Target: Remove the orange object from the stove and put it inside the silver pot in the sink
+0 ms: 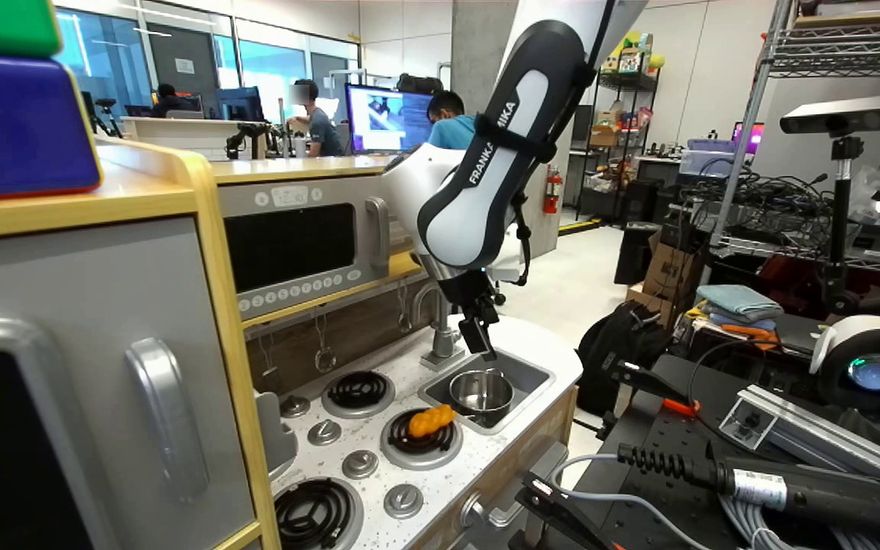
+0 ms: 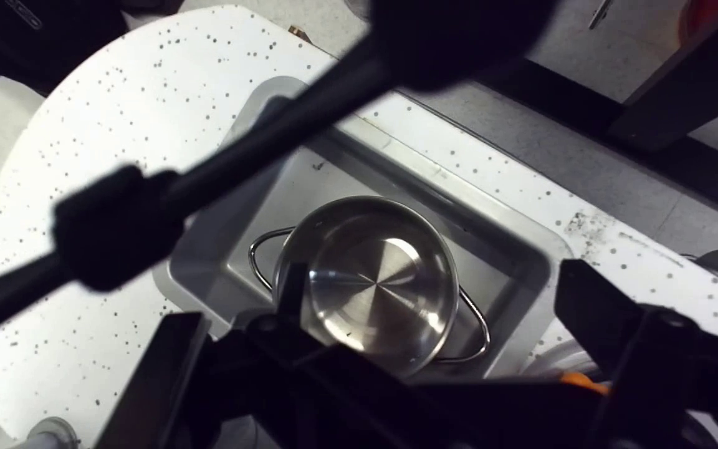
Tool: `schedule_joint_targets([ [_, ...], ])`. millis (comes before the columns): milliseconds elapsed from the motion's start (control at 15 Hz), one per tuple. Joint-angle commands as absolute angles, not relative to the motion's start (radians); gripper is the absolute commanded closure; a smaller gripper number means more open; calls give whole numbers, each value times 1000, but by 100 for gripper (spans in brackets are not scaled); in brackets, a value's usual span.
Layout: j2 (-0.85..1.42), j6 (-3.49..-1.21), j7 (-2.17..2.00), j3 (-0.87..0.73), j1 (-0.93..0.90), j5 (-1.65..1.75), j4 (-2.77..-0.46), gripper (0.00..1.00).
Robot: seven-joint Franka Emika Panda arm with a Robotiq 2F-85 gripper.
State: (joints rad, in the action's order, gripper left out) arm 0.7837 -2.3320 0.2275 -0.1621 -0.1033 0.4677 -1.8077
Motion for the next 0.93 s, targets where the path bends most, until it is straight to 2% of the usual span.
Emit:
schedule_joint_targets([
  [0,774,-2324,236,-135,-78,486,-1810,0],
  [333,809,-2415,200,-127,-78,488,-1830,0],
  [867,918,-2774,123,-83,-66,423,-1890,0],
])
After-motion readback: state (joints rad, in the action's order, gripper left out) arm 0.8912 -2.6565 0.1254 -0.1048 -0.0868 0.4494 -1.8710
